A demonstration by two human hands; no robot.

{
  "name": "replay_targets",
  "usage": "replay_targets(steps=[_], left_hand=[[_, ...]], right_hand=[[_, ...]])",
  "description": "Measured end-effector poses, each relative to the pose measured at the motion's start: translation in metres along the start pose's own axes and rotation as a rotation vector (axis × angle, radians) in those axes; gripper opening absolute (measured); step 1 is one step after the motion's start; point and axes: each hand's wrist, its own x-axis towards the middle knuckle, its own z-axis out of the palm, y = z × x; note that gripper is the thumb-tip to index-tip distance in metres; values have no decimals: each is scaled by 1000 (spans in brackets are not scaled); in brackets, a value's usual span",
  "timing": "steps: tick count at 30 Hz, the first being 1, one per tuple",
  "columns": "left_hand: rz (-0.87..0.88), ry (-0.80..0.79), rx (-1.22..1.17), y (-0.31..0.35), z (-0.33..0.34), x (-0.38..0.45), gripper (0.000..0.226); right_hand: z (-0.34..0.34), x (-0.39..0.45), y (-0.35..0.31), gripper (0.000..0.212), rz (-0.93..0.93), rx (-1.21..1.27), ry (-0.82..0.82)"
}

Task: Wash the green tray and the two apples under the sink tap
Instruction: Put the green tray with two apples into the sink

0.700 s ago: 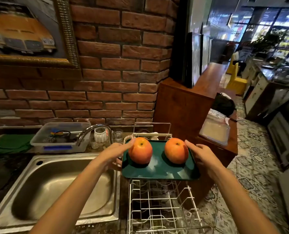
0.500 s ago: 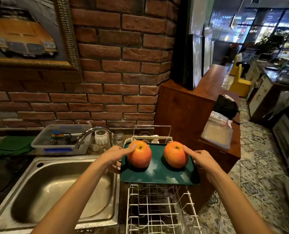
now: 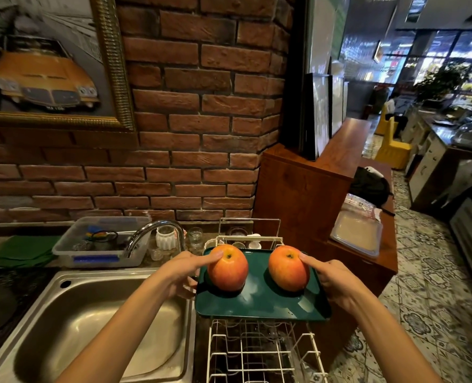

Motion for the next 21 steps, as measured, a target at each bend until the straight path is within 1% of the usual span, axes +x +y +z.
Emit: replay_targets(steps=[4, 7, 10, 14, 16, 18, 21], left_hand=[[31, 2, -39, 2, -5, -9, 103], [55, 21, -52, 3, -15, -21, 106], [83, 48, -57, 1, -30, -35, 107], [104, 73, -81, -11, -57, -53, 95], [90, 62, -75, -22, -74, -63, 92], [76, 45, -96, -32, -89, -75, 84], [28, 25, -170, -51, -115, -85, 69]], right_hand=[[4, -14, -13, 57, -57, 22, 14], [11, -25, -22, 54, -92, -2, 14], [22, -33, -27, 57, -103, -22, 4], [46, -42, -31, 59, -129, -38, -36], [63, -46, -32, 57, -122, -60, -46], [81, -52, -32, 55, -111, -97, -64], [112, -58, -30, 62, -87, -138, -125]])
